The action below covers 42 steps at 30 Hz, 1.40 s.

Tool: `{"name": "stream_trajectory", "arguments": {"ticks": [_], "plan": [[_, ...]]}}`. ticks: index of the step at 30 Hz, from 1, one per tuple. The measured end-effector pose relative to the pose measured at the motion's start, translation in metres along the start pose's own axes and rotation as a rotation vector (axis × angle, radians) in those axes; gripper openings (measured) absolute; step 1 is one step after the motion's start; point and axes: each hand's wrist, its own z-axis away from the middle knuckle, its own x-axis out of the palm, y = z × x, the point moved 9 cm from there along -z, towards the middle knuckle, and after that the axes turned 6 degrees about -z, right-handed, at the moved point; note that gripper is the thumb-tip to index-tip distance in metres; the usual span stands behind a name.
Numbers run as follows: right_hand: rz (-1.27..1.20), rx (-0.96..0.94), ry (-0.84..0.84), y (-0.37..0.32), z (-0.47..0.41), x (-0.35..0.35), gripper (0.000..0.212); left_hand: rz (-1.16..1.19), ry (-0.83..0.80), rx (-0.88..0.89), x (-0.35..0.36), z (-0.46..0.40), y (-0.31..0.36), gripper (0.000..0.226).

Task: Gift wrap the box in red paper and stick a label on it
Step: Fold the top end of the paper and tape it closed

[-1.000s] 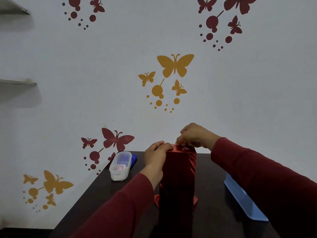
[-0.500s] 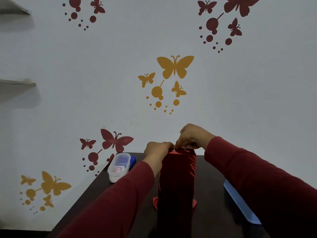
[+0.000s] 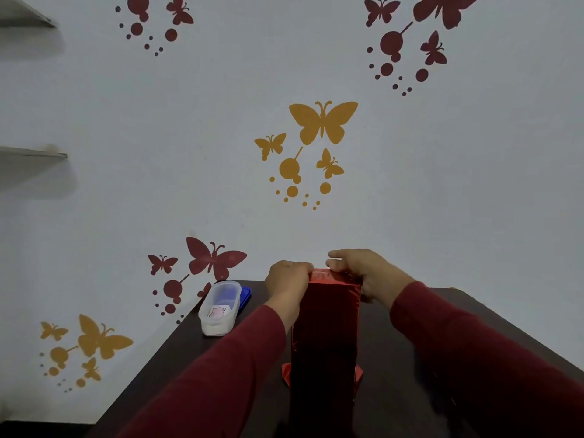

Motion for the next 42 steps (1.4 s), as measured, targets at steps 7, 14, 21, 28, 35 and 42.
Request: {"name": "stream_trajectory", "arguments": {"ticks": [7,14,21,28,35,42], "plan": [[0.093,-0.128,0.026,0.007,0.0,-0.001,0.033,0.015,0.038,-0.048,-0.005,0.001,-0.002,0.017],[-0.292,-0.219,-0.068,0.04,0.019,-0.015,0.057,0.404,-0.259,-0.013,0.0,0.02,-0.023,0.041],[-0.2,-0.316,-0.295,0.123,0.025,-0.02,0.078,0.004,-0.578,0.086,0.008,0.035,-0.104,0.094],[-0.024,-0.265,-0.159,0.092,0.022,-0.03,0.06,-0.054,-0.44,0.146,-0.015,0.024,-0.078,0.071],[-0.182,0.09,-0.145,0.089,0.003,-0.012,0.054,0.079,-0.369,-0.223,-0.022,0.016,-0.068,0.037],[-0.232,0.054,-0.185,0.103,0.01,-0.008,0.05,0.14,-0.348,-0.295,-0.018,0.007,-0.077,0.029]]}}
